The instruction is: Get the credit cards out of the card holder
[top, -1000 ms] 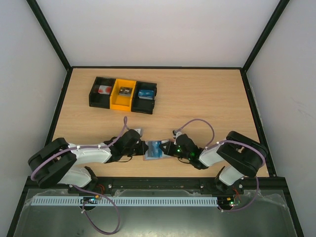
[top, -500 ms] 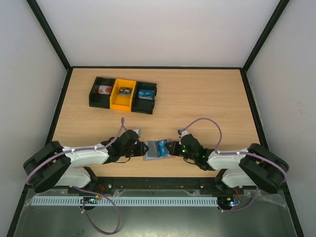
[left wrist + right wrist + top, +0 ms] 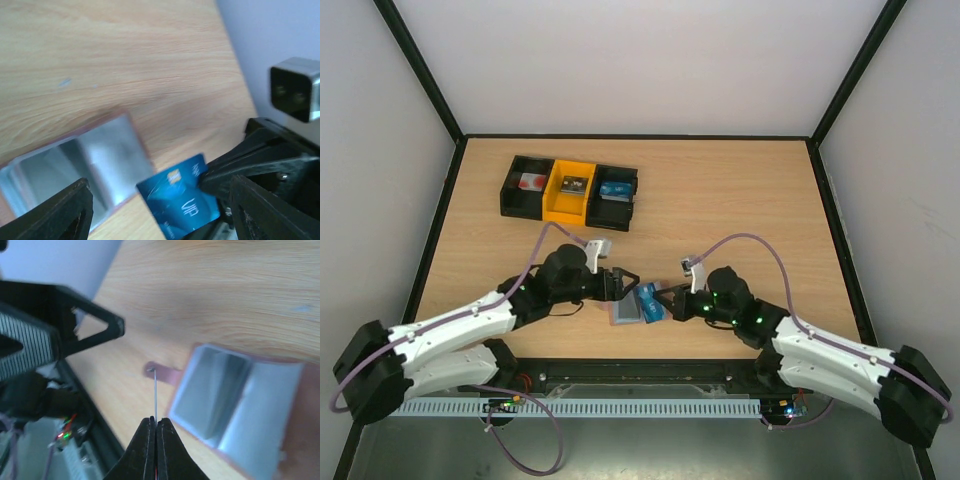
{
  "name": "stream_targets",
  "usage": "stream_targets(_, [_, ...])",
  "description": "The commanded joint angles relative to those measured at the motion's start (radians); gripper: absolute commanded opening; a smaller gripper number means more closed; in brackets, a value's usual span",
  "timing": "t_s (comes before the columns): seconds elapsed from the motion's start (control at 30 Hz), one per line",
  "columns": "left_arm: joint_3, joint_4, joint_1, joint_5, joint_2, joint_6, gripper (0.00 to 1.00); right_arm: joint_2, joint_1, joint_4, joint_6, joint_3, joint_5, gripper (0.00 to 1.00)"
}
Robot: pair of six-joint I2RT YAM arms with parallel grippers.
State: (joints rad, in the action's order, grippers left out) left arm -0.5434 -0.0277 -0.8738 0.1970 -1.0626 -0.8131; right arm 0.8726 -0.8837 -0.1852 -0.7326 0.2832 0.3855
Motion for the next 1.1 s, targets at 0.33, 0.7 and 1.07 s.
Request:
stream_targets(0.33, [0.032, -0.065, 0.010, 0.367, 0.233, 0.046, 0.69, -0.270, 0.002, -0.160, -0.088, -0.006, 0.425, 0.02])
stream_targets(0.7, [0.066, -0.093, 0.010, 0.407, 0.249, 0.063, 0.32, -0.195, 0.002, -0.225, -0.130, -0.005, 0.457, 0.02])
stream_targets(1.07, [0.104, -0.125, 0.010, 0.458, 0.272, 0.054, 0.19, -0.172, 0.003, -0.269, -0.147, -0.012, 0.468, 0.02])
